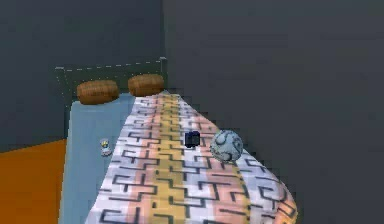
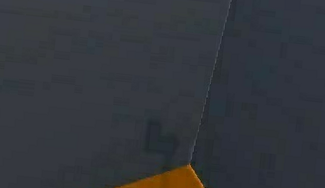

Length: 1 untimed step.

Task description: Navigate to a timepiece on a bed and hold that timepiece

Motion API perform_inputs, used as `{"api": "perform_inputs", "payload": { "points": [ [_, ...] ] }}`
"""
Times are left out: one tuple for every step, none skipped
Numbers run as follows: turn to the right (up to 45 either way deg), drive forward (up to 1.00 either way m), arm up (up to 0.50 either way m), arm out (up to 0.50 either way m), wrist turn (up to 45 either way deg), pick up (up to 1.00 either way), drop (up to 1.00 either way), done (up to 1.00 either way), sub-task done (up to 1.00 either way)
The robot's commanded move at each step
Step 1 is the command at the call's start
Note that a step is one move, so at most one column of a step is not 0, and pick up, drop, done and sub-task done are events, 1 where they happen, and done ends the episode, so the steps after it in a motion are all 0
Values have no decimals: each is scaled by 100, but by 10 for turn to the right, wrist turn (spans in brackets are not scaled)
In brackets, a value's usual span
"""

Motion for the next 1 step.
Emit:
{"api": "perform_inputs", "payload": {
  "points": [
    [330, 0, 0, 0, 0, 0, 0, 0, 0]
  ]
}}
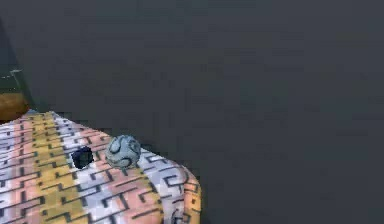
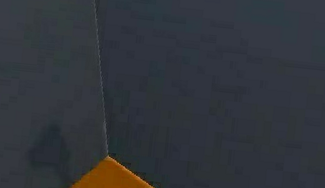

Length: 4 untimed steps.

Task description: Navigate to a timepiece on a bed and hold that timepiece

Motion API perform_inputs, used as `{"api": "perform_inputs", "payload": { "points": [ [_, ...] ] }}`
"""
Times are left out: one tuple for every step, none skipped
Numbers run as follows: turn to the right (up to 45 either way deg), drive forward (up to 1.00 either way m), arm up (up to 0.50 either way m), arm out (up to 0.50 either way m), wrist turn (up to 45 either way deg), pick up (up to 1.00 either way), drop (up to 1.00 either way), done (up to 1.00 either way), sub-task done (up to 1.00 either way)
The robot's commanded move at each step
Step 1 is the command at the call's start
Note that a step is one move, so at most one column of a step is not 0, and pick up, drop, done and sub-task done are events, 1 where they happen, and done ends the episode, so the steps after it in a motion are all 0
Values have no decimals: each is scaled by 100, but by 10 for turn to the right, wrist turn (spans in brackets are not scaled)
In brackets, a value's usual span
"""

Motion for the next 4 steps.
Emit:
{"api": "perform_inputs", "payload": {
  "points": [
    [0, 55, 0, 0, 0, 0, 0, 0, 0],
    [-450, 0, 0, 0, 0, 0, 0, 0, 0],
    [-450, 0, 0, 0, 0, 0, 0, 0, 0],
    [-450, 0, 0, 0, 0, 0, 0, 0, 0]
  ]
}}
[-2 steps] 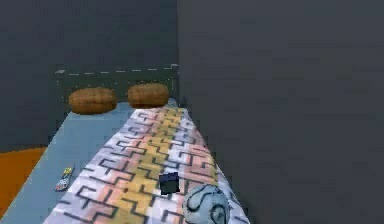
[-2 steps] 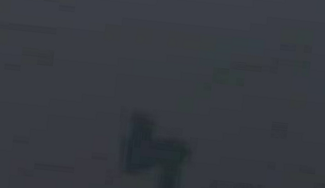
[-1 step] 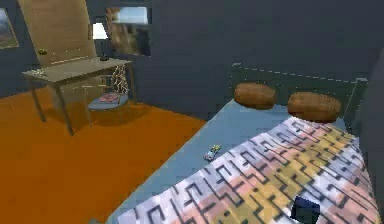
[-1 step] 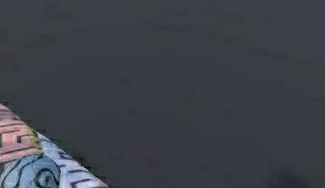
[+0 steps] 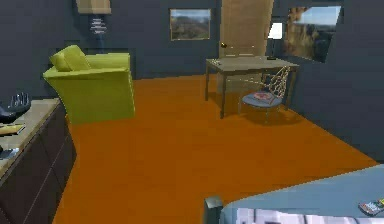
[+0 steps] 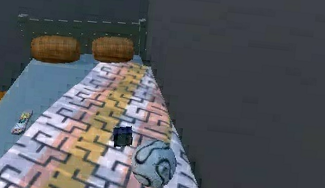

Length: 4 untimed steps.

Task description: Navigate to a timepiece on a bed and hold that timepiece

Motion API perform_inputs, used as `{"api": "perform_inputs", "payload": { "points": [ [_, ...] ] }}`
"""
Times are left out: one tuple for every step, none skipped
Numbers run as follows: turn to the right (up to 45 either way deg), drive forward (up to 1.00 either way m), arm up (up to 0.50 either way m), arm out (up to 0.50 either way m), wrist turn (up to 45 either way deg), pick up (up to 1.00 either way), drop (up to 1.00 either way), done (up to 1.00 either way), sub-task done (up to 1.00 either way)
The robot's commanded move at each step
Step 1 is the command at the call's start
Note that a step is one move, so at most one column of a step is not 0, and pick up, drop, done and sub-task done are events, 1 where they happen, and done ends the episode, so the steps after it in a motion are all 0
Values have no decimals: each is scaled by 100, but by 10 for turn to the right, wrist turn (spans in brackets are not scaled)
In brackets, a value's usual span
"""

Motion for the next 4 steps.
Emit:
{"api": "perform_inputs", "payload": {
  "points": [
    [-150, 0, 0, 0, 0, 0, 0, 0, 0],
    [0, 20, 0, 0, 0, 0, 0, 0, 0],
    [150, 0, 0, 0, 0, 0, 0, 0, 0],
    [450, 0, 0, 0, 0, 0, 0, 0, 0]
  ]
}}
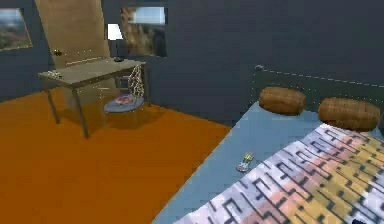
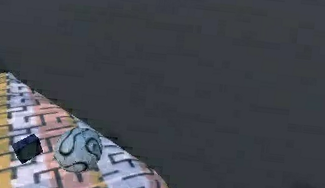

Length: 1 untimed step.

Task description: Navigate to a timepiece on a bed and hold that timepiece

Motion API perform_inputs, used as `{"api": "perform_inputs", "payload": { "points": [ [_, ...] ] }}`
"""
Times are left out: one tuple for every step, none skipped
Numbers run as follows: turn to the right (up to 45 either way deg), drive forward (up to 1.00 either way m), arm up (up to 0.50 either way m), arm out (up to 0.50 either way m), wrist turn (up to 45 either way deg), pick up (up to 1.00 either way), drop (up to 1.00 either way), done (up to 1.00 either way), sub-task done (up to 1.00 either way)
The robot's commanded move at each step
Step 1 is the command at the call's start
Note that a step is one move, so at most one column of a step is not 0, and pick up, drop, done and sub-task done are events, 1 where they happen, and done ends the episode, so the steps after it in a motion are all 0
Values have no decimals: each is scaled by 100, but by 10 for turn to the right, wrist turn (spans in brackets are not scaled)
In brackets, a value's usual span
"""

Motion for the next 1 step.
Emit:
{"api": "perform_inputs", "payload": {
  "points": [
    [450, 0, 0, 0, 0, 0, 0, 0, 0]
  ]
}}
